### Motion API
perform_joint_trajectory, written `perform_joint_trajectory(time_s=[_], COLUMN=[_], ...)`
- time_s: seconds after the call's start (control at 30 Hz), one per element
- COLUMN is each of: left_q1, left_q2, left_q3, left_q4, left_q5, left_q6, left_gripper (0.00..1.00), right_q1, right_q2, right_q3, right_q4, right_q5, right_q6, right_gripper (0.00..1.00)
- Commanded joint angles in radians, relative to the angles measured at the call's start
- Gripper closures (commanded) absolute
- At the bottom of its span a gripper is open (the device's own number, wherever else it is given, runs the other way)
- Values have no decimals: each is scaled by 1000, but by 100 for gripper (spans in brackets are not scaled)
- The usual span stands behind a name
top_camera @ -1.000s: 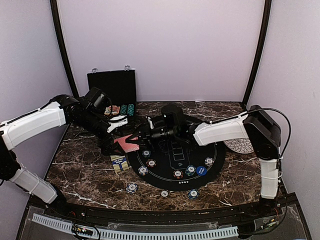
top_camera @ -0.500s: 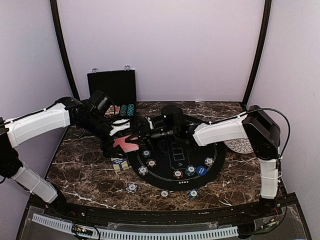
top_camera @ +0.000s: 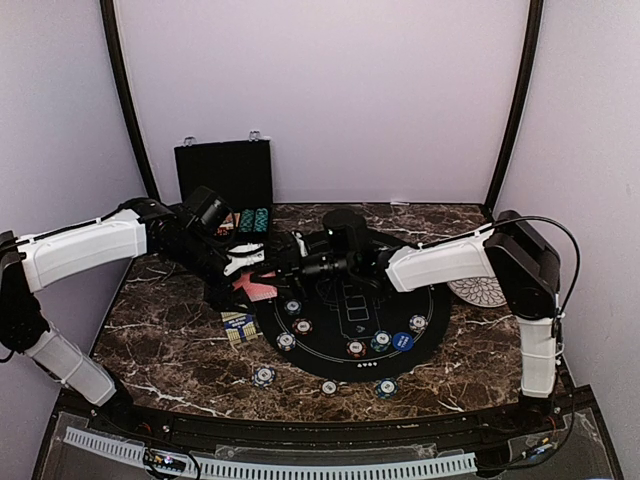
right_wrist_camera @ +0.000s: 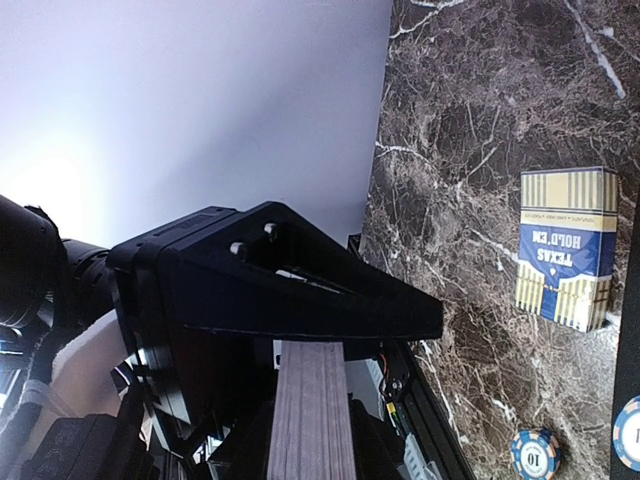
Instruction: Distribute texas hold em gaming equipment
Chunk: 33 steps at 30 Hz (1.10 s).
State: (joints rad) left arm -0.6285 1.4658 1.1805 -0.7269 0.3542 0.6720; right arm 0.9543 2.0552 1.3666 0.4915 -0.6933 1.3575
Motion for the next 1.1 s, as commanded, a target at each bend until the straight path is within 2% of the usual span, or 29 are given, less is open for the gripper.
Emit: perform_joint_trajectory(time_s=[0.0, 0.07, 0.13, 0.17, 0.27, 0.4, 0.6, 0.73, 0.97, 1.07], left_q1=[0, 0, 0, 0, 0, 0, 1, 0, 0, 0], left_q2=[-41, -49, -54, -59, -66, -62, -59, -57, -71, -83], left_q3=[2, -3, -6, -10, -18, -16, -10, -12, -10, -11], left_q4=[64, 74, 81, 89, 103, 105, 103, 96, 59, 49], left_q5=[-13, -17, -21, -23, -28, -22, -21, -20, -2, -3], left_q6=[-19, -25, -27, -28, -36, -44, -48, -44, -27, -18], left_gripper=[40, 43, 51, 58, 65, 71, 73, 75, 80, 85], right_q1=[10, 8, 6, 6, 7, 9, 20, 24, 10, 2], right_q2=[11, 11, 11, 10, 8, 9, 26, 40, 28, 12], right_q3=[8, 12, 5, 2, 17, 16, 0, -8, -23, -42], right_q4=[-32, -77, -87, -87, -134, -89, 40, 85, -12, -58], right_q5=[-4, 9, 13, 16, 26, 13, -24, -38, 26, 55], right_q6=[-43, -71, -78, -79, -109, -88, -2, 26, 3, -11], right_gripper=[100, 100, 100, 100, 99, 70, 63, 64, 89, 92])
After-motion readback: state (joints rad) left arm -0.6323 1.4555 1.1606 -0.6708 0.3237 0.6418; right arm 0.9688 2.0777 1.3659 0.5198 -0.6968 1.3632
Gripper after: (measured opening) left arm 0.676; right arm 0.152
